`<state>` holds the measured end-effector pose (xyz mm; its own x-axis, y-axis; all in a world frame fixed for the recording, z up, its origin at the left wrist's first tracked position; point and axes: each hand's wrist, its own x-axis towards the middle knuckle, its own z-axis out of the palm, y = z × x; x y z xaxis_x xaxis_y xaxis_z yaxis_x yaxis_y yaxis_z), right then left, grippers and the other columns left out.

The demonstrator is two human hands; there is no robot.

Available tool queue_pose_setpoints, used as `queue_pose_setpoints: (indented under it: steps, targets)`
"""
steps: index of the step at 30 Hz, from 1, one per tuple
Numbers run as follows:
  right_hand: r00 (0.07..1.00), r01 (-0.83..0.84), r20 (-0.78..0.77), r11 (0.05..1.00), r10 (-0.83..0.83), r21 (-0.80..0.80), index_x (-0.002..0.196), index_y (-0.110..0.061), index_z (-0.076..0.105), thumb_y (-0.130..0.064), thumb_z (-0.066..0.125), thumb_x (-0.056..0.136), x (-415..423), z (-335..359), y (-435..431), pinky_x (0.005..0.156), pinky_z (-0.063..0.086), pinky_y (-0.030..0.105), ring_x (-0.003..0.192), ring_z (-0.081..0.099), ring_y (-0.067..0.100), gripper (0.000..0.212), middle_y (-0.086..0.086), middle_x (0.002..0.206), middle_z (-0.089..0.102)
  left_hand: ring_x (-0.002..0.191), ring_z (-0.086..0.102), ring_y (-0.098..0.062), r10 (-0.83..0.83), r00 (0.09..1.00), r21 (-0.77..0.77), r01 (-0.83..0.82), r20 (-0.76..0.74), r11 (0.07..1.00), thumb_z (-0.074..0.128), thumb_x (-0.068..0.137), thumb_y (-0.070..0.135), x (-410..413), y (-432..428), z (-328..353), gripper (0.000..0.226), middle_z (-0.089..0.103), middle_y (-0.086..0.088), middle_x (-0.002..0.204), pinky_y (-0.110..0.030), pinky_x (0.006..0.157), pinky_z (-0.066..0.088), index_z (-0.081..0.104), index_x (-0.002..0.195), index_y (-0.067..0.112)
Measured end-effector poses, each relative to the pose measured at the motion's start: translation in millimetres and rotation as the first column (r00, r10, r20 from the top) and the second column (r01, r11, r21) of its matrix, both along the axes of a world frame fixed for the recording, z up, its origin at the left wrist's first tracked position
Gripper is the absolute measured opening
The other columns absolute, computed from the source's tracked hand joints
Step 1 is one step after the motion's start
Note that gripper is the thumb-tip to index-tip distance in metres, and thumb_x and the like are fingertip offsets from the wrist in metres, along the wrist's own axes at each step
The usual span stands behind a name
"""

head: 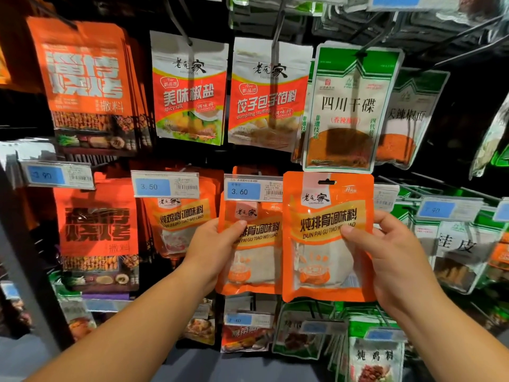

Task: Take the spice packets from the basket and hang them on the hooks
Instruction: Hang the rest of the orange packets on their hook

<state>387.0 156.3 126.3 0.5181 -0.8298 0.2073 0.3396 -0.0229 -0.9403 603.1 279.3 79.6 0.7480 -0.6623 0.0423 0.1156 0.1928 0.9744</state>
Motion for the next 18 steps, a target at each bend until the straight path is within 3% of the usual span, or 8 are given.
queue_pose_setpoints:
  steps: [4,7,10,15,18]
  targets:
    - [0.999,-0.015,-0.032,1.0,0.015,-0.003,0.107,-0.002,0.061,0.007,0.066,0.089,0,-4,6,0.069,0.064,0.039,0.086,0.077,0.034,0.02,0.019,0.096,0.078,0.081,0.078,-0.025,0.066,0.998,0.006,-0.066,0.024,0.998,0.067,0.098,0.017,2,-7,1,0.01,0.08,-0.01,0.091,-0.035,0.065,0.063,0.073,0.101,0.01]
    - [0.997,-0.031,-0.064,0.999,0.032,0.01,0.103,-0.004,0.062,0.007,0.066,0.09,1,-9,11,0.065,0.063,0.037,0.086,0.077,0.034,0.017,0.018,0.095,0.078,0.087,0.078,-0.033,0.093,0.995,0.015,-0.093,0.03,0.996,0.068,0.098,0.018,6,-14,0,0.012,0.079,-0.013,0.093,-0.048,0.079,0.063,0.073,0.103,0.009]
    - [0.996,-0.034,-0.085,0.999,0.036,0.031,0.106,-0.002,0.062,0.007,0.066,0.09,1,-12,15,0.065,0.064,0.038,0.086,0.077,0.034,0.019,0.017,0.095,0.078,0.087,0.078,-0.032,0.121,0.992,0.027,-0.122,0.03,0.992,0.069,0.098,0.02,7,-18,-1,0.012,0.08,-0.012,0.094,-0.055,0.084,0.062,0.074,0.103,0.011]
    - [0.991,-0.006,-0.135,1.0,0.009,0.021,0.105,-0.001,0.064,0.006,0.067,0.089,-3,-15,16,0.068,0.063,0.041,0.086,0.077,0.034,0.018,0.017,0.095,0.078,0.084,0.078,-0.024,0.134,0.98,0.042,-0.141,0.148,0.989,0.07,0.096,0.025,5,-10,-5,0.011,0.08,-0.003,0.092,-0.053,0.082,0.063,0.076,0.1,0.017]
    - [0.987,0.0,-0.162,1.0,0.003,0.017,0.104,0.0,0.063,0.006,0.067,0.09,-6,-17,15,0.064,0.062,0.035,0.085,0.077,0.034,0.016,0.017,0.094,0.078,0.085,0.078,-0.022,0.15,0.963,0.061,-0.168,0.226,0.984,0.07,0.096,0.024,8,2,-8,0.01,0.08,0.0,0.091,-0.047,0.08,0.063,0.075,0.1,0.017]
